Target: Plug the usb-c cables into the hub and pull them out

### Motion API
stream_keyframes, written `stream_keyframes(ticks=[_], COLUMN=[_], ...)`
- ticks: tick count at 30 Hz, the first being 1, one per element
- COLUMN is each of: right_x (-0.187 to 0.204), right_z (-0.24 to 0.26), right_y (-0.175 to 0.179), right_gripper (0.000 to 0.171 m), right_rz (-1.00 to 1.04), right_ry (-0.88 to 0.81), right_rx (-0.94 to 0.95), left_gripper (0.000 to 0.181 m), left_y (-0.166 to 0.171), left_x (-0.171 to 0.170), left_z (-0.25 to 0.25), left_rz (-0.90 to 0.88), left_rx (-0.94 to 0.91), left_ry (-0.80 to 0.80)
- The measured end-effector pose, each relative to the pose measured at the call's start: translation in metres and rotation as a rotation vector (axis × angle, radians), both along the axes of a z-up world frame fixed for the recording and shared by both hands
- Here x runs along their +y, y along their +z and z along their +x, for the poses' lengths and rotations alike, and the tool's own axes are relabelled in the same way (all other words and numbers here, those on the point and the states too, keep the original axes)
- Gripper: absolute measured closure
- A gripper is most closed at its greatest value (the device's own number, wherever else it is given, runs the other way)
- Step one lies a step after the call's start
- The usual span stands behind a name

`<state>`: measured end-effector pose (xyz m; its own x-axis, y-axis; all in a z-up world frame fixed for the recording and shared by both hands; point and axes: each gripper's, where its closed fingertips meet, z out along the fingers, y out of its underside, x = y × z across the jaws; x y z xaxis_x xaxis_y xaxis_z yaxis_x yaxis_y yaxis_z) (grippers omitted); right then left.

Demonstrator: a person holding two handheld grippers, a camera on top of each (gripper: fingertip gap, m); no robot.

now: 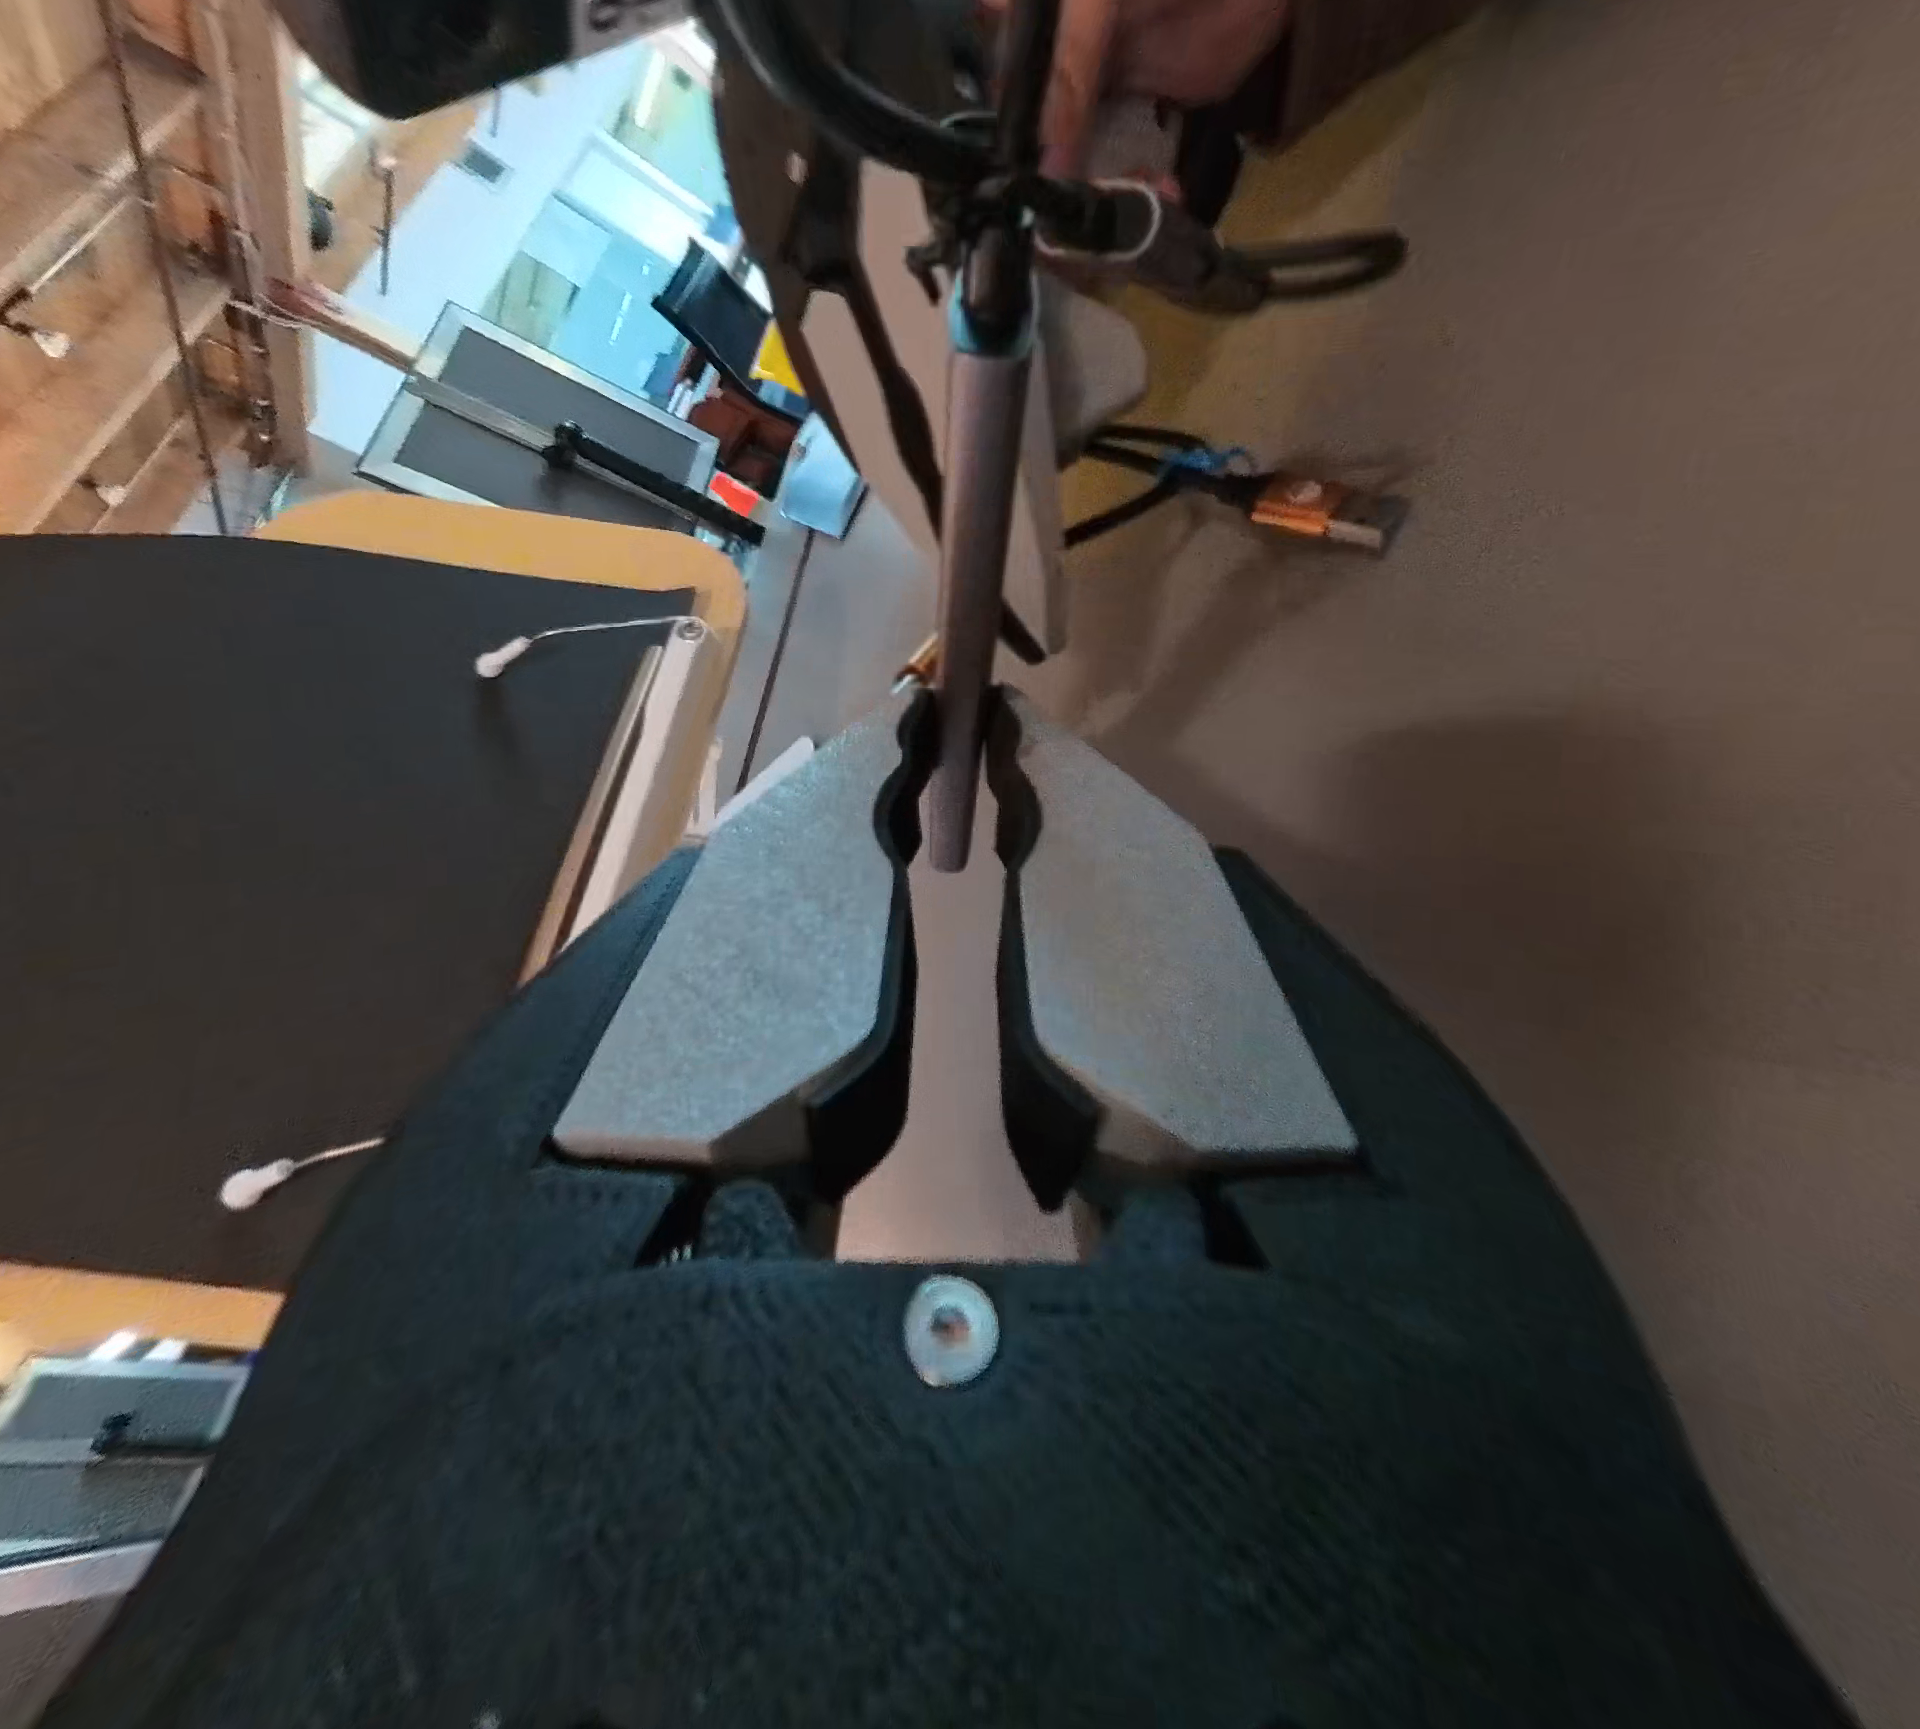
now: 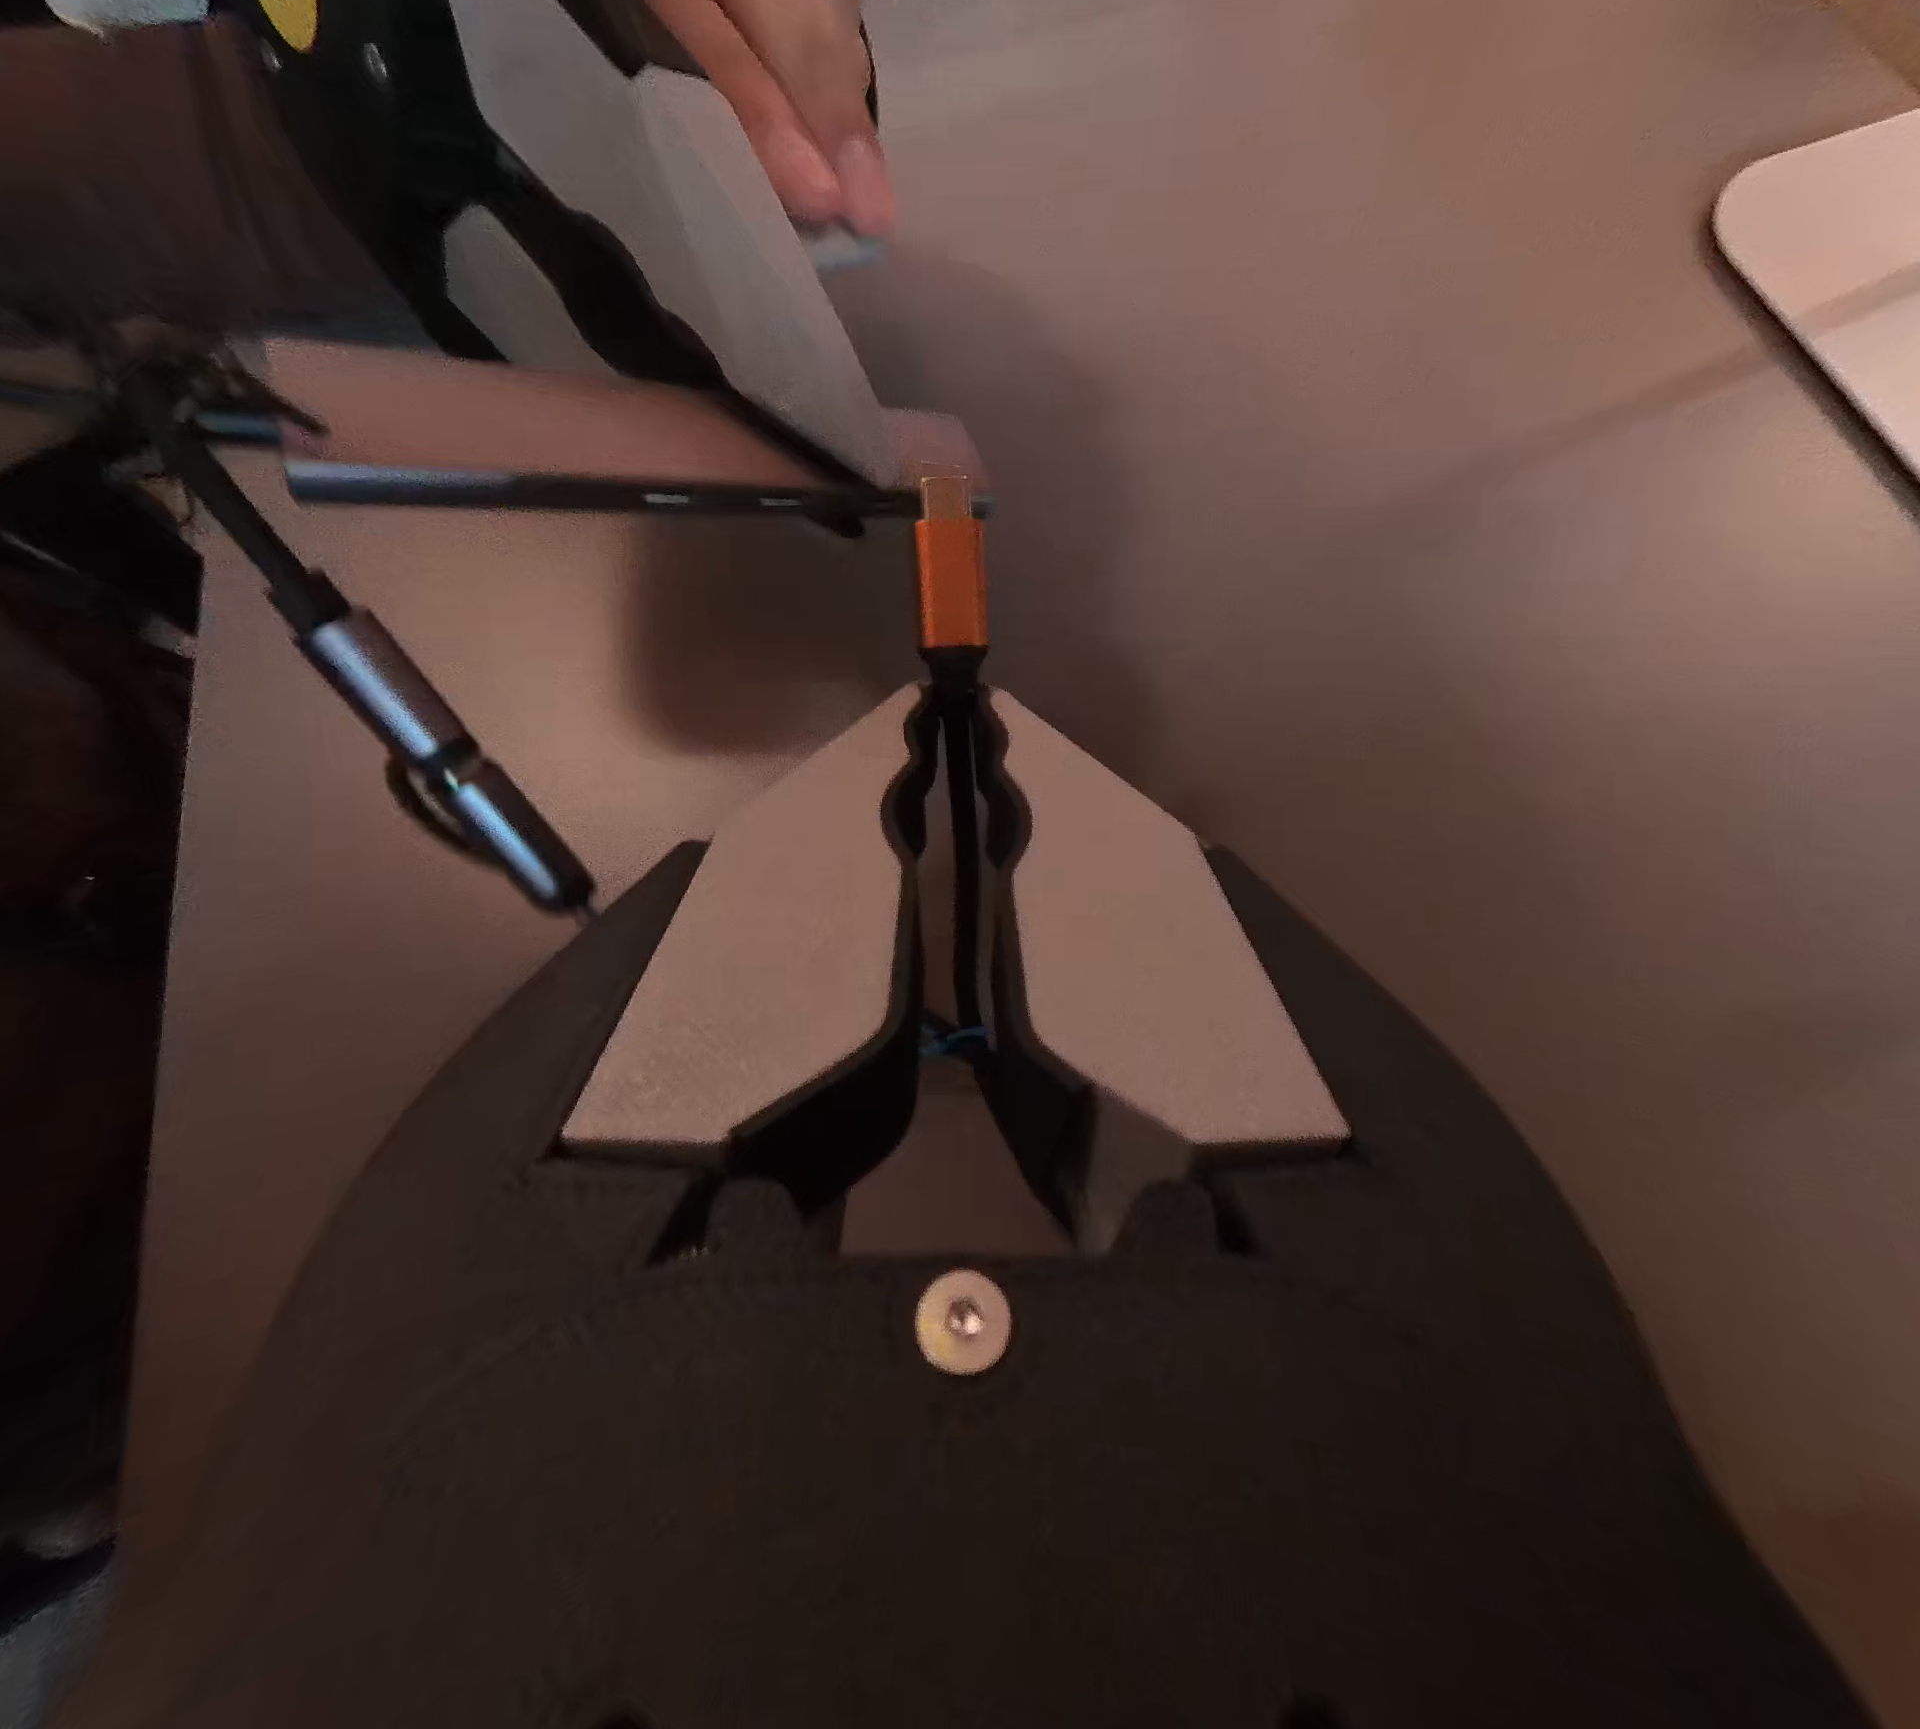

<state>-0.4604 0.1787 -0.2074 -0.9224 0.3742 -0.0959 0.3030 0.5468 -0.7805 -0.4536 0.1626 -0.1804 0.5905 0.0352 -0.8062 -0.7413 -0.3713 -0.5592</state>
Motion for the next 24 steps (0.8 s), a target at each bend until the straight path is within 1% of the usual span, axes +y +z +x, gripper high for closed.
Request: stream_keyframes(ticks=[4,6,8,10,11,12,15,16,18,19,21,22,24], right_x=[-0.001,0.0,0.012,0.033,0.038,0.035,0.02,0.014,0.002,-0.005,-0.015,-0.018,-0.022], right_z=[0.002,0.002,-0.007,-0.019,-0.022,-0.022,-0.016,-0.013,-0.008,-0.004,0.002,0.004,0.008], right_y=[0.006,0.002,-0.014,-0.038,-0.046,-0.047,-0.039,-0.034,-0.019,-0.01,0.006,0.011,0.015], right_gripper=[0.169,0.169,0.166,0.159,0.156,0.153,0.144,0.134,0.123,0.123,0.13,0.137,0.157], right_rz=[-0.046,-0.032,0.069,0.254,0.324,0.335,0.285,0.258,0.191,0.159,0.118,0.11,0.127], right_ry=[0.009,0.003,-0.062,-0.145,-0.155,-0.147,-0.103,-0.079,-0.028,0.003,0.044,0.054,0.078], right_rx=[-0.016,-0.033,-0.045,-0.014,0.011,0.042,0.067,0.077,0.144,0.191,0.292,0.34,0.414], left_gripper=[0.174,0.174,0.174,0.174,0.174,0.174,0.175,0.175,0.175,0.174,0.174,0.174,0.174], left_y=[0.015,0.019,0.022,0.022,0.022,0.022,0.022,0.022,0.026,0.028,0.029,0.029,0.029], left_x=[-0.009,-0.011,-0.011,-0.01,-0.009,-0.007,-0.004,-0.003,-0.002,-0.002,-0.001,0.0,0.002], left_z=[-0.003,-0.005,-0.004,0.001,0.004,0.008,0.02,0.024,0.03,0.033,0.037,0.039,0.04], left_rz=[0.112,0.155,0.176,0.183,0.183,0.18,0.176,0.178,0.193,0.201,0.204,0.202,0.207], left_rx=[-0.107,-0.177,-0.209,-0.232,-0.238,-0.244,-0.273,-0.283,-0.304,-0.311,-0.313,-0.313,-0.313], left_ry=[-0.045,-0.065,-0.079,-0.107,-0.124,-0.141,-0.198,-0.219,-0.255,-0.267,-0.282,-0.288,-0.285])
